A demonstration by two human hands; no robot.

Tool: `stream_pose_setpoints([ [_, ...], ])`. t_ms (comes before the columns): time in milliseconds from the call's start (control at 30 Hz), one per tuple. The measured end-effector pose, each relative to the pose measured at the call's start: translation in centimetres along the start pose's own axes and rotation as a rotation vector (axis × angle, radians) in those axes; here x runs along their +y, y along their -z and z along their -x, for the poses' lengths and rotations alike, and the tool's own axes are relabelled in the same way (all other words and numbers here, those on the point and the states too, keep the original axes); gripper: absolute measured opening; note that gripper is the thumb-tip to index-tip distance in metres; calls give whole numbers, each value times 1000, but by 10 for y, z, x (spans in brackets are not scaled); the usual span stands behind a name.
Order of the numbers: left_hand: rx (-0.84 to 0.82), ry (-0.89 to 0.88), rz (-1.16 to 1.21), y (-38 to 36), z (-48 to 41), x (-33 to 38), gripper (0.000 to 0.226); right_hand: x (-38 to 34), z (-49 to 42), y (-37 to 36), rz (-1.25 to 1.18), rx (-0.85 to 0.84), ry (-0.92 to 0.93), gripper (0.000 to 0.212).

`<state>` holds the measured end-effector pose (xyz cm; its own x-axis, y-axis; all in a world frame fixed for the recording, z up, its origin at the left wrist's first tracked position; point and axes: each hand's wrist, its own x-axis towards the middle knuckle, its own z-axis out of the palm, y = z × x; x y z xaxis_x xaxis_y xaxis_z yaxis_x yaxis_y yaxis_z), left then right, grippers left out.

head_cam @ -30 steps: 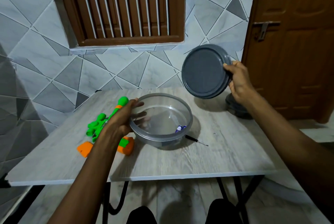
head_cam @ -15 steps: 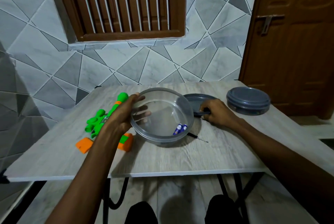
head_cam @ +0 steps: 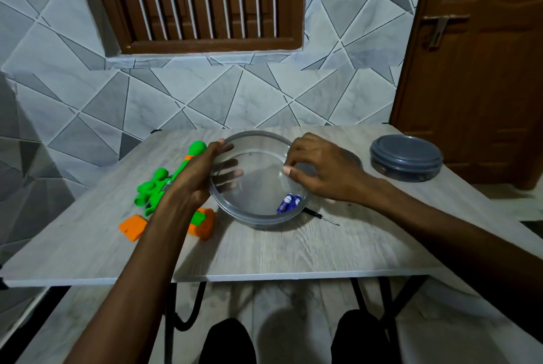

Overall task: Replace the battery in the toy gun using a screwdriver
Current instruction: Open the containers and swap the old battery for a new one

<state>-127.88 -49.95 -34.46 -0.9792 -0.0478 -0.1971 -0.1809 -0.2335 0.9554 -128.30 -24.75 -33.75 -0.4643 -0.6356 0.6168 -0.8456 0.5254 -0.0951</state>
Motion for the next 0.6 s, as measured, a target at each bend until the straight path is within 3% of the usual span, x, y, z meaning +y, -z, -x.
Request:
stream_pose_setpoints([
  [67, -9, -2, 12, 2, 0, 0, 29, -10, 1, -4, 9, -133, 72, 24],
  [233, -5, -100, -22, -2, 7, 0, 37, -14, -7, -11, 24, -656, -32, 30],
  [600, 106, -150, -3, -11, 15, 5, 40, -35, -20, -24, -270, -795, -158, 27],
])
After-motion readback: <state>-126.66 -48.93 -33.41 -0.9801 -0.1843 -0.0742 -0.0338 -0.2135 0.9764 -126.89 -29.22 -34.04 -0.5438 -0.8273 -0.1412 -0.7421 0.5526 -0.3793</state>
